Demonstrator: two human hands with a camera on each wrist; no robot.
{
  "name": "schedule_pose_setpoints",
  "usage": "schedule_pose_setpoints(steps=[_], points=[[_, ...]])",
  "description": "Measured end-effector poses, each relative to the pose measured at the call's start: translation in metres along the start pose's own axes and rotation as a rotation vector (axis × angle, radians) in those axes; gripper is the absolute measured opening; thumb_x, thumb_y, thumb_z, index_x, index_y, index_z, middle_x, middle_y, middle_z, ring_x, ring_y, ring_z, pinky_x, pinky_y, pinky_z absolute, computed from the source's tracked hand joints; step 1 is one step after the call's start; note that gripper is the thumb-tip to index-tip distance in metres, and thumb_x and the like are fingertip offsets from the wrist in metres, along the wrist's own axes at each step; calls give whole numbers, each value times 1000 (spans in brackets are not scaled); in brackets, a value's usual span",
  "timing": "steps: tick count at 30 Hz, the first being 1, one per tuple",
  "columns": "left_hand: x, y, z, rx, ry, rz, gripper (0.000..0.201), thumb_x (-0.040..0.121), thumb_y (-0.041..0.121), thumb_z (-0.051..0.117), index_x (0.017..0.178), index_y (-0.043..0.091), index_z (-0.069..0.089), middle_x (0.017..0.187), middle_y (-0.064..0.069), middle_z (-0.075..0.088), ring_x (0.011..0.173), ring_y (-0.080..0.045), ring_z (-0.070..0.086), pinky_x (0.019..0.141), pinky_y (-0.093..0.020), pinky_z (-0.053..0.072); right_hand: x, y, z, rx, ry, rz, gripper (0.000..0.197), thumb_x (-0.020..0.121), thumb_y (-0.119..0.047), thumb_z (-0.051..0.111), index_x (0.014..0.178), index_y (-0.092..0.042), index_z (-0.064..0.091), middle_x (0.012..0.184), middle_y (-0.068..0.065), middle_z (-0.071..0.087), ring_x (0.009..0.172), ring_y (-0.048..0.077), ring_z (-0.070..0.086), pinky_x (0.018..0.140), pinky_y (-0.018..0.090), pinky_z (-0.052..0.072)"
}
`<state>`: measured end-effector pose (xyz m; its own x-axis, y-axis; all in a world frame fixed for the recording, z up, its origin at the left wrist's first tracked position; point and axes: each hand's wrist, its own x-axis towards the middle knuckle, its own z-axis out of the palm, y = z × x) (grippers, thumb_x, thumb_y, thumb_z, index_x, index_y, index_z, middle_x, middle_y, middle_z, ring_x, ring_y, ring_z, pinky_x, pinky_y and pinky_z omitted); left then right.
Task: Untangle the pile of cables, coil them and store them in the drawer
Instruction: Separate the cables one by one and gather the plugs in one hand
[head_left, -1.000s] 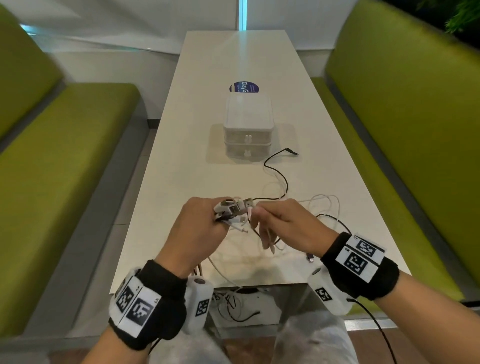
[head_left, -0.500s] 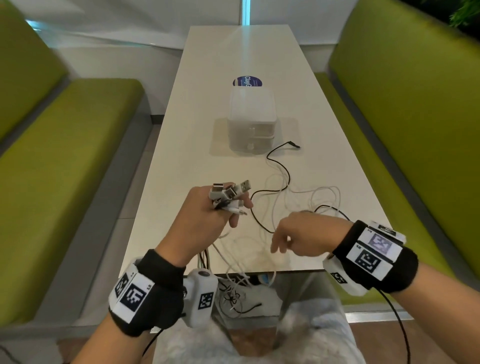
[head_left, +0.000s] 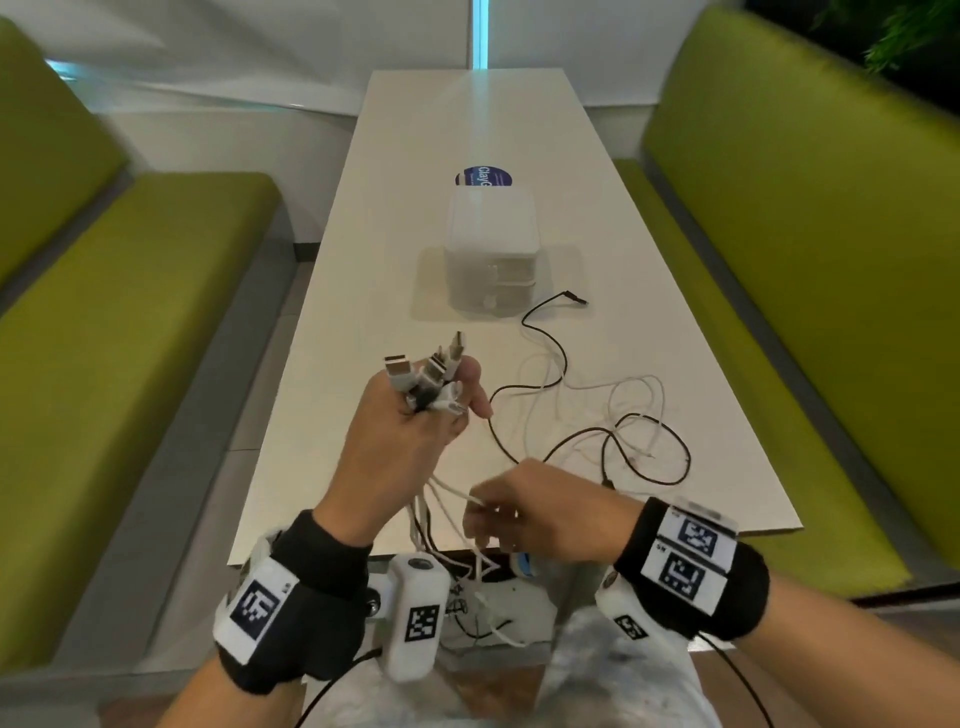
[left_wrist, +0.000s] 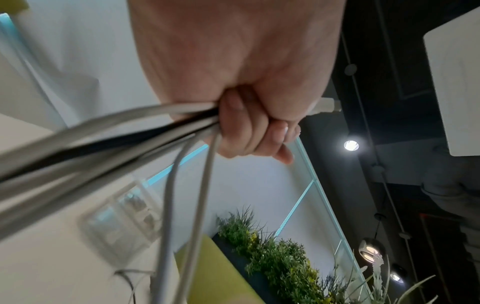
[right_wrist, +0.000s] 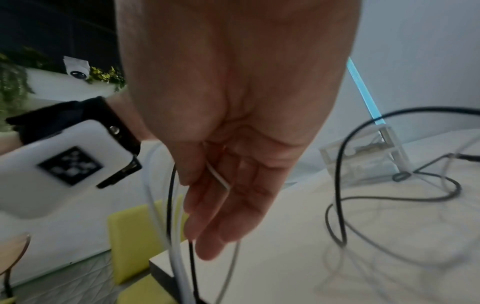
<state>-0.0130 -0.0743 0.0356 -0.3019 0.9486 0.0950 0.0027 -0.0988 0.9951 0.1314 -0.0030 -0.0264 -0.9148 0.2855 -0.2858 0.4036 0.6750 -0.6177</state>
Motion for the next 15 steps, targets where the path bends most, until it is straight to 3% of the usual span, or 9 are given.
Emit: schedule_pose_setpoints(steps=[3,5,7,10,12,15], points=[[7,14,-5,1,55,110,45,95,6,52,64,35,70,65,5,64,50,-1,44,45,-8,32,-9,8,17,50,-157,150,28,101,-27,45,88,-17,67,89,-1,74,61,8,61,64,22,48],[12,23,-5,7,50,154,46,97,10,52,62,36,69,64,5,62,49,-3,39,43,-9,29,-13,10,22,94,-259,193,26,100,-23,45,93,-15,69,93,1,74,60,10,62,66,24,51],[15,29,1,27,20,162,38,93,18,55,64,40,68,64,6,64,49,-4,39,42,-10,29,-13,11,20,35,-319,183,24,98,-31,51,103,-18,70,98,0,73,77,11,66,79,29,54],[17,30,7,5,18,160,38,90,16,51,66,41,68,65,6,65,49,-4,38,42,-10,29,-10,15,20,-93,-404,191,30,95,-34,56,123,-30,62,122,-5,66,109,15,61,98,38,48],[16,30,7,-20,12,153,43,90,11,48,67,41,69,65,5,65,49,-4,38,42,-10,29,-10,18,17,-159,-408,216,41,94,-30,57,134,-32,52,129,-5,62,115,16,58,100,37,44],[11,27,5,-35,-21,116,44,91,10,49,65,38,70,65,7,65,48,-1,40,42,-10,29,-14,11,-4,12,-247,173,34,92,-35,61,125,-32,59,114,-14,68,100,2,60,89,25,45]])
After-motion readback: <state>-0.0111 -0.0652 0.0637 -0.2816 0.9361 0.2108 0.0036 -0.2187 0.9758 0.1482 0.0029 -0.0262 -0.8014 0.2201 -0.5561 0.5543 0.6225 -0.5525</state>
